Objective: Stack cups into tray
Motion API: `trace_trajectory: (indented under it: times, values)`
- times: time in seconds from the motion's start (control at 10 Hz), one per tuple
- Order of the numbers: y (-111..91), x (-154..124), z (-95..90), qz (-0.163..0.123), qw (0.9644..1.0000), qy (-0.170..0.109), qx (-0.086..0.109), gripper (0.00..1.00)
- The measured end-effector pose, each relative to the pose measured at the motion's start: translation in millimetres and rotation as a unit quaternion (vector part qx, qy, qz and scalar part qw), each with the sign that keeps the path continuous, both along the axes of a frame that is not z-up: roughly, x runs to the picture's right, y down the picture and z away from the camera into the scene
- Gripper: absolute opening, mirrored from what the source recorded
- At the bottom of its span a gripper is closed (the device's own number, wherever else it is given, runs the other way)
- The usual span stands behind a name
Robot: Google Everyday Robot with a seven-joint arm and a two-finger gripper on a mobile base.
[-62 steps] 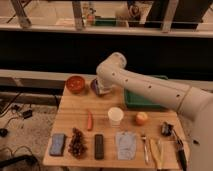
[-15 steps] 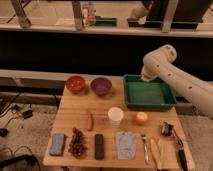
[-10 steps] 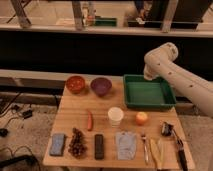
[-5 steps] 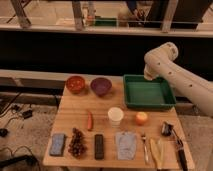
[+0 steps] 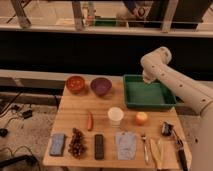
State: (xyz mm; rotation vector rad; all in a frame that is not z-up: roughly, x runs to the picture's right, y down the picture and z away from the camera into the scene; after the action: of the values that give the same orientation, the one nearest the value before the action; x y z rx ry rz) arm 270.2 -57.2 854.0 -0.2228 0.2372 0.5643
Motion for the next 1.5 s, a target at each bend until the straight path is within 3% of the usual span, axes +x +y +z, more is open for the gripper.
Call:
trace_trajectory:
  times: [0.6, 1.1, 1.3, 1.5]
  values:
    - [24, -3, 4.1, 0.003, 0.9997, 0.011, -0.019, 0.02]
    - [54, -20, 13.1, -0.016, 0.9990, 0.016, -0.039, 0.02]
    - [61, -26, 19.0, -0.009, 0.9986, 0.016, -0.049, 0.02]
    - [64, -22, 23.5, 0.016, 0.9979, 0.021, -0.060, 0.02]
